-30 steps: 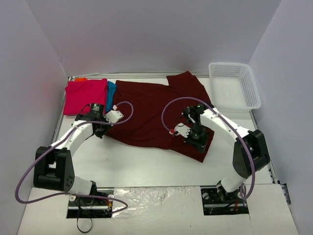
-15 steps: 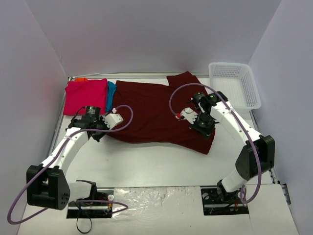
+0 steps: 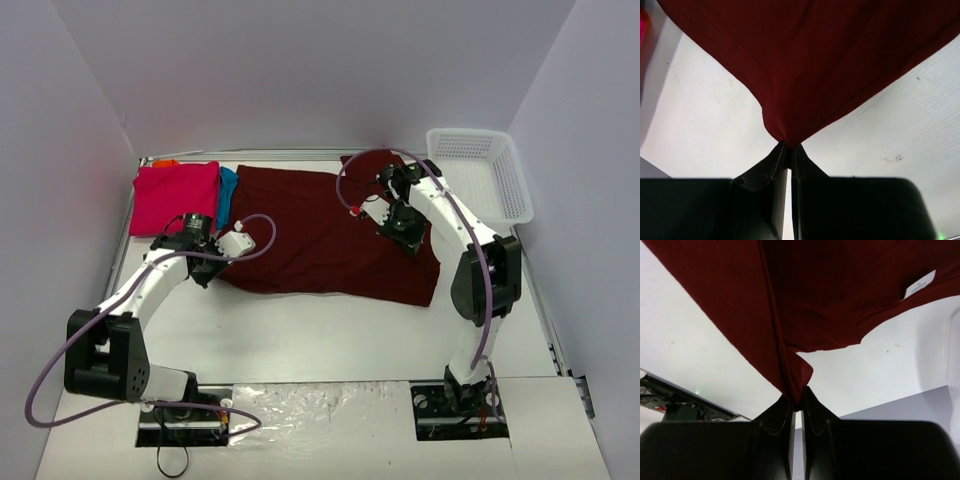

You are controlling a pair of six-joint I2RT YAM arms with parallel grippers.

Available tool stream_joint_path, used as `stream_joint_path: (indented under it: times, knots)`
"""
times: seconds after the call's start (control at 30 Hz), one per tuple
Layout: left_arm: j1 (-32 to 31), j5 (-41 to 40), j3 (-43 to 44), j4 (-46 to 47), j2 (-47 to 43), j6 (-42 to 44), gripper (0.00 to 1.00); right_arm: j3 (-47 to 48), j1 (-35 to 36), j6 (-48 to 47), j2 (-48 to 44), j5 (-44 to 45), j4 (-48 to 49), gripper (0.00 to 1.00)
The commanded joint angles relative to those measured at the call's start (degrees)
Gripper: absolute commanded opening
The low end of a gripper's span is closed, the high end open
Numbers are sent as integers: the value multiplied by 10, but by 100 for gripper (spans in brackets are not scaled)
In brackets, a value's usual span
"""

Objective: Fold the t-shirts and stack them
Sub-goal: Fold the flattened tshirt in 1/3 of the way

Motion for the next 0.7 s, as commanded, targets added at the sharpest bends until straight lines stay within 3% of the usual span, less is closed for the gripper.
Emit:
stream_joint_path:
  times: [0.0, 0.67]
  knots:
    - [-3, -12, 48, 23, 26, -20, 2, 47, -14, -3, 26, 44, -37, 0]
    - [1, -67, 189, 38, 177, -93, 2, 250, -35, -12, 174, 63, -36, 0]
